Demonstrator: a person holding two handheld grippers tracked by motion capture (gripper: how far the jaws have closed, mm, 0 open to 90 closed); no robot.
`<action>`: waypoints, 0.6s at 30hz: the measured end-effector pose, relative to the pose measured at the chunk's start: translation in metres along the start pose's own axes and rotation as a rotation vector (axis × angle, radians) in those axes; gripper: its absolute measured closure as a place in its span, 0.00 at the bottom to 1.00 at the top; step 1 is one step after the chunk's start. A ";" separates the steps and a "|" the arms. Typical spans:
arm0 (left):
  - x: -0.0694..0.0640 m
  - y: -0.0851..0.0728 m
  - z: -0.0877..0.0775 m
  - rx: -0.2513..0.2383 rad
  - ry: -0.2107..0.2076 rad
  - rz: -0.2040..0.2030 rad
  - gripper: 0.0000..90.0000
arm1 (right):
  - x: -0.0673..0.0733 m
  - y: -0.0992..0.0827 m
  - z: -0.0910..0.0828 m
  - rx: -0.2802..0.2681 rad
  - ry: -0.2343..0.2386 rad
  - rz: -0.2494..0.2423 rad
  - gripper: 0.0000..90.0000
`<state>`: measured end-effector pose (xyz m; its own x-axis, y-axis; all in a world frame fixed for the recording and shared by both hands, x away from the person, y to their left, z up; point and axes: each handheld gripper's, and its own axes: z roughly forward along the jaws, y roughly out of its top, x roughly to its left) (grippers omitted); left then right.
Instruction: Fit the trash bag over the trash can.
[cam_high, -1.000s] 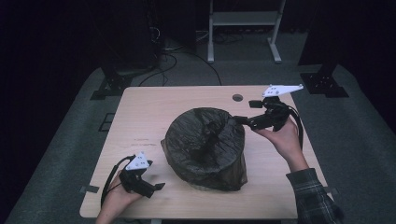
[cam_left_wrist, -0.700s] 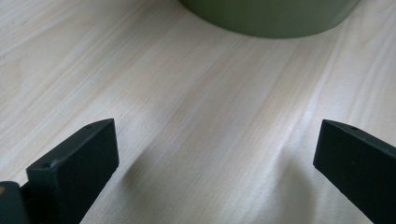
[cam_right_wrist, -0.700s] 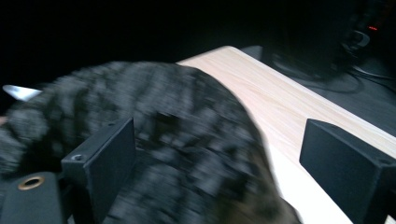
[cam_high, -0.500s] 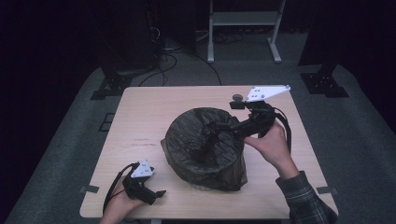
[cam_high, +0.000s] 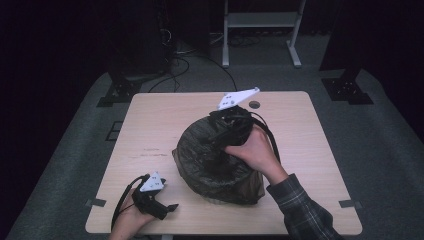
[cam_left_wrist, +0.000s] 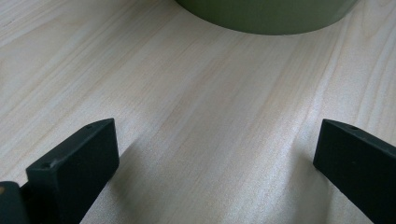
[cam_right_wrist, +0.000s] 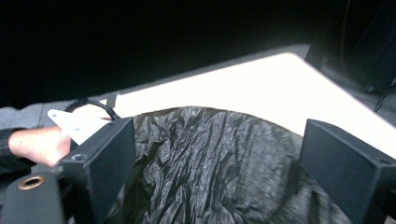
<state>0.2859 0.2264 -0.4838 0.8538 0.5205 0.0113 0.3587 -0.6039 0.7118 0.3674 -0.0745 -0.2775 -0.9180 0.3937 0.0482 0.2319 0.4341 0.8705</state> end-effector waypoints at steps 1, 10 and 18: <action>0.000 0.000 0.000 0.001 0.000 0.001 0.00 | -0.001 0.000 0.013 0.045 0.005 0.006 0.11; 0.000 0.000 0.000 0.000 -0.002 0.001 0.00 | 0.001 -0.003 0.047 0.246 0.014 -0.036 0.11; 0.000 0.000 0.000 -0.001 -0.003 0.002 0.00 | 0.004 -0.009 0.065 0.407 0.025 -0.053 0.11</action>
<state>0.2864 0.2265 -0.4838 0.8557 0.5173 0.0106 0.3567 -0.6046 0.7122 0.3830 -0.0240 -0.3169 -0.9383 0.3449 0.0247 0.2882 0.7404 0.6073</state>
